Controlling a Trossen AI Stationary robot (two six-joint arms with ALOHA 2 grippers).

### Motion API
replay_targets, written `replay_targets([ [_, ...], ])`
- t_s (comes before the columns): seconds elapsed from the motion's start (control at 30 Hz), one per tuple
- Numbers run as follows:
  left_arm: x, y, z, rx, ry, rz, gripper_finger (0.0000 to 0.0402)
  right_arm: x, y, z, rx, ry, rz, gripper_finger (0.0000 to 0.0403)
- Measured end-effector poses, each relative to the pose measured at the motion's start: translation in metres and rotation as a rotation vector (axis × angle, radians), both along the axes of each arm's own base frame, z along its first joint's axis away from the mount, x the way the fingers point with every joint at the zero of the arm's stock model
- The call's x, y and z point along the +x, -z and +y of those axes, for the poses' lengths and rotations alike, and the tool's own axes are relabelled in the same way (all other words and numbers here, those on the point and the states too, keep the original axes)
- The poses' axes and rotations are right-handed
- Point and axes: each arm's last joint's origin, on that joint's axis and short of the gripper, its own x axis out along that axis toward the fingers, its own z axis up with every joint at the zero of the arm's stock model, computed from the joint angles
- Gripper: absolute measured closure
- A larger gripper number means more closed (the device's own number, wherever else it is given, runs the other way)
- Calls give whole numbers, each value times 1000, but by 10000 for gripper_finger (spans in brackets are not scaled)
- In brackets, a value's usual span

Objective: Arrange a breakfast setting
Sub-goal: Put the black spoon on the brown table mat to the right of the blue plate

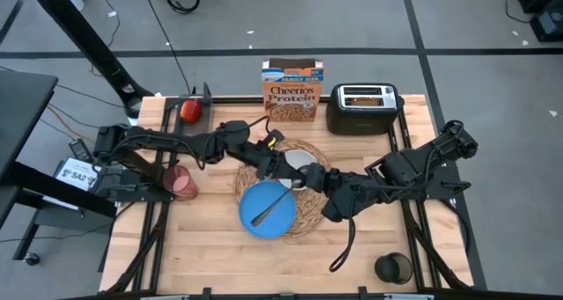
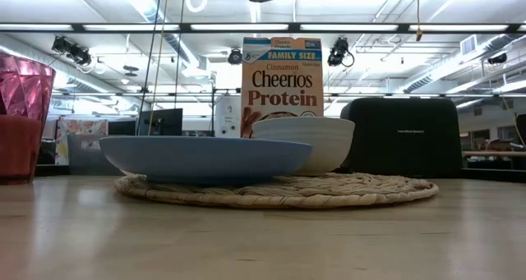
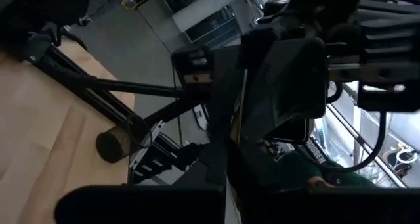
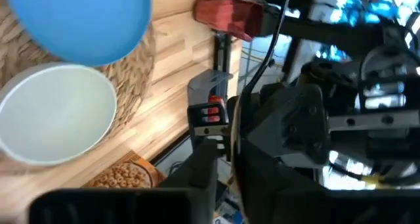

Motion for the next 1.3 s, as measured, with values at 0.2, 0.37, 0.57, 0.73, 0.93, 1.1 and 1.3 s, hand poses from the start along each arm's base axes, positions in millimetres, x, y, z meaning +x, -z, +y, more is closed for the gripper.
replay_targets([
  [0.2, -33, -28, 19, 126, -194, -7, 393, -9, -7, 10, 299, 206, -165, 269],
  [0.37, -69, -51, 23, 250, -499, 8, 394, -10, -7, 10, 878, 589, -383, 245],
  [0.57, -81, -61, 5, 288, -906, 27, 394, 11, 22, 5, 1469, 1007, -642, 245],
  [0.73, -80, -54, -22, 297, -911, -22, 394, 30, 34, 4, 1758, 995, -670, 244],
  [0.93, -96, -65, -52, 289, -952, -221, 394, 39, 20, 8, 2036, 882, -618, 242],
  [1.1, -103, -71, -65, 292, -940, -281, 394, 50, 15, 4, 2129, 822, -666, 242],
  [1.3, -104, -73, -65, 267, -966, -288, 394, 62, 11, -1, 2185, 702, -633, 242],
])
